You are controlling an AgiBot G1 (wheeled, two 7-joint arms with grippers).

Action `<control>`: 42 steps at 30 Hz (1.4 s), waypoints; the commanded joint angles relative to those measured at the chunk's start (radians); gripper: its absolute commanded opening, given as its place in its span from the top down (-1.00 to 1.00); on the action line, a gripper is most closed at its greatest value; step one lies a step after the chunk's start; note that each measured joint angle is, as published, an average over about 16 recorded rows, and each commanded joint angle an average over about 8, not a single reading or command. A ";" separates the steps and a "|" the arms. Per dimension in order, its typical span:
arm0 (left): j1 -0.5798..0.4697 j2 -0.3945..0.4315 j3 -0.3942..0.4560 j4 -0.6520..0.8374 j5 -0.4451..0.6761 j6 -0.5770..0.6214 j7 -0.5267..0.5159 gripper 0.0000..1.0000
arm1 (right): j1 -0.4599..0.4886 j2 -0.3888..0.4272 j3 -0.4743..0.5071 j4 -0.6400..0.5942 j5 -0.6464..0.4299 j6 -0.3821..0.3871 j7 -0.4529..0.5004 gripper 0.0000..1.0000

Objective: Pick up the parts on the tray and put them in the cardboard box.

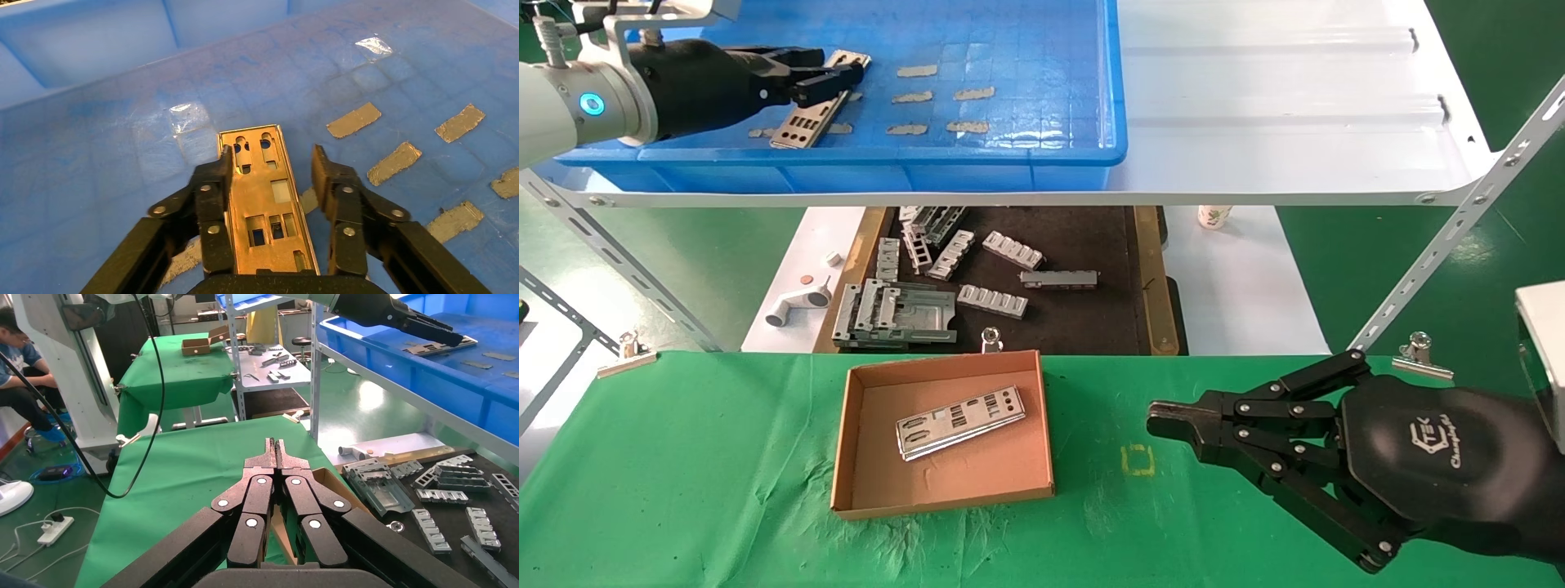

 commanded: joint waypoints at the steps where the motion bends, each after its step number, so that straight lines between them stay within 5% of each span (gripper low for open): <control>1: 0.001 0.001 0.001 0.002 0.001 -0.004 0.001 -1.00 | 0.000 0.000 0.000 0.000 0.000 0.000 0.000 1.00; 10: 0.005 0.008 0.001 0.008 0.001 -0.025 -0.005 -0.99 | 0.000 0.000 0.000 0.000 0.000 0.000 0.000 1.00; 13: 0.008 0.010 0.000 0.010 0.000 -0.025 -0.008 -0.54 | 0.000 0.000 0.000 0.000 0.000 0.000 0.000 1.00; 18: 0.012 0.014 0.001 0.012 0.001 -0.025 -0.014 0.66 | 0.000 0.000 0.000 0.000 0.000 0.000 0.000 1.00; 21: 0.014 0.016 0.002 0.012 0.002 -0.026 -0.017 0.97 | 0.000 0.000 0.000 0.000 0.000 0.000 0.000 1.00; 42: 0.015 0.015 0.007 0.008 0.009 -0.028 -0.020 1.00 | 0.000 0.000 0.000 0.000 0.000 0.000 0.000 1.00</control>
